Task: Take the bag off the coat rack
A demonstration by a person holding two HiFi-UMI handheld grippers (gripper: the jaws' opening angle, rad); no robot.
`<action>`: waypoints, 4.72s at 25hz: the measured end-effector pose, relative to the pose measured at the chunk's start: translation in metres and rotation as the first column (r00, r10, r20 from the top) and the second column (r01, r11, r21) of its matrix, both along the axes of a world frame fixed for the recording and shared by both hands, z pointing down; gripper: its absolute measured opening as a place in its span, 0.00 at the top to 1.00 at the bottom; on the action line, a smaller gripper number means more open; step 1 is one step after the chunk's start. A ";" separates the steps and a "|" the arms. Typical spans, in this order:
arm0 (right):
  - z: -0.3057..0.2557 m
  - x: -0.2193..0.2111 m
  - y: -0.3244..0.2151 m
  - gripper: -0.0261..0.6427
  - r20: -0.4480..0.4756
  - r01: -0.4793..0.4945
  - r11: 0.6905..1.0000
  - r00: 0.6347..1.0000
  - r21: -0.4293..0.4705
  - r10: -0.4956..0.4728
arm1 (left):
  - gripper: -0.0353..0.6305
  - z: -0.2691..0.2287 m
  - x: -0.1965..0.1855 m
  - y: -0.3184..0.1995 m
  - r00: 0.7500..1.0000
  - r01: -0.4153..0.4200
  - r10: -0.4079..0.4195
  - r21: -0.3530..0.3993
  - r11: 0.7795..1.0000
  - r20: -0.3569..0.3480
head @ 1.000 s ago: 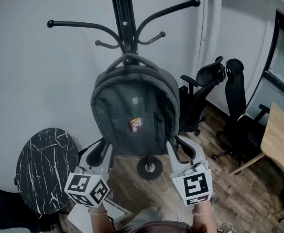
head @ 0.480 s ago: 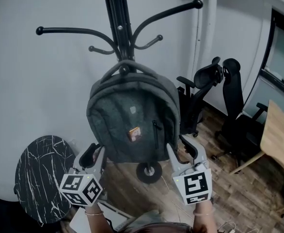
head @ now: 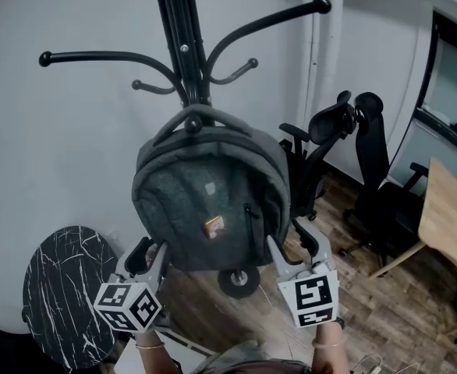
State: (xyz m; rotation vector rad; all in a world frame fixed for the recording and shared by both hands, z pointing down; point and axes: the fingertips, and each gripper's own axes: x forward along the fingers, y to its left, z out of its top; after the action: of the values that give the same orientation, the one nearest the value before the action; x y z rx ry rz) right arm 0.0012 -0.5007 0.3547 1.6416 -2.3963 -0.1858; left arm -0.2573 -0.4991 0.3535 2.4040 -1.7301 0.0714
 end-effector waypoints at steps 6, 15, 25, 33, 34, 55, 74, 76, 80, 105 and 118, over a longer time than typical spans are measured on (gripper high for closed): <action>0.011 0.002 -0.013 0.60 0.011 0.001 0.999 1.000 -0.042 -0.001 | 0.63 0.014 0.000 -0.014 1.000 -0.013 0.013 -0.038 0.999 0.003; 0.028 0.001 -0.029 0.58 0.021 -0.006 0.997 1.000 -0.083 0.008 | 0.63 0.035 0.000 -0.028 1.000 -0.024 0.024 -0.090 0.996 0.006; 0.041 -0.002 -0.045 0.58 0.008 -0.021 0.994 1.000 -0.105 0.022 | 0.63 0.050 0.000 -0.044 1.000 -0.025 0.024 -0.119 0.993 -0.008; 0.042 -0.003 -0.052 0.61 -0.018 -0.048 0.996 0.999 -0.068 0.047 | 0.65 0.051 0.001 -0.048 0.999 0.031 -0.029 -0.101 0.994 0.024; 0.041 -0.003 -0.052 0.62 -0.027 -0.046 0.997 0.999 -0.058 0.045 | 0.67 0.051 0.001 -0.047 0.999 0.036 -0.034 -0.097 0.995 0.026; 0.023 -0.014 -0.017 0.79 -0.111 -0.013 0.997 0.994 0.075 0.022 | 0.84 0.031 0.009 -0.016 0.992 0.099 -0.100 0.014 0.995 0.077; 0.004 -0.015 0.024 0.79 -0.107 0.015 0.992 0.994 0.129 -0.001 | 0.84 0.013 0.009 0.027 0.989 0.123 -0.127 0.060 0.991 0.072; 0.002 -0.015 0.028 0.79 -0.107 0.017 0.991 0.994 0.133 -0.003 | 0.84 0.011 0.009 0.032 0.989 0.125 -0.130 0.066 0.990 0.072; -0.003 -0.014 0.034 0.79 -0.106 0.023 0.990 0.994 0.141 -0.008 | 0.84 0.005 0.010 0.038 0.988 0.131 -0.136 0.073 0.989 0.073; -0.013 0.013 0.120 0.79 -0.092 0.035 0.985 0.996 0.167 -0.019 | 0.84 -0.010 0.037 0.133 0.984 0.143 -0.154 0.122 0.982 0.087; -0.021 0.036 0.186 0.79 -0.088 0.042 0.980 0.996 0.196 -0.025 | 0.84 -0.020 0.060 0.201 0.982 0.149 -0.163 0.144 0.978 0.091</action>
State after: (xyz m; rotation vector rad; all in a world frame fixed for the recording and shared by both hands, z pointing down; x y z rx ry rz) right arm 0.0373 -0.3145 0.3340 1.6383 -2.4079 -0.5044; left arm -0.1969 -0.2977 0.3339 2.3854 -2.0261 0.0580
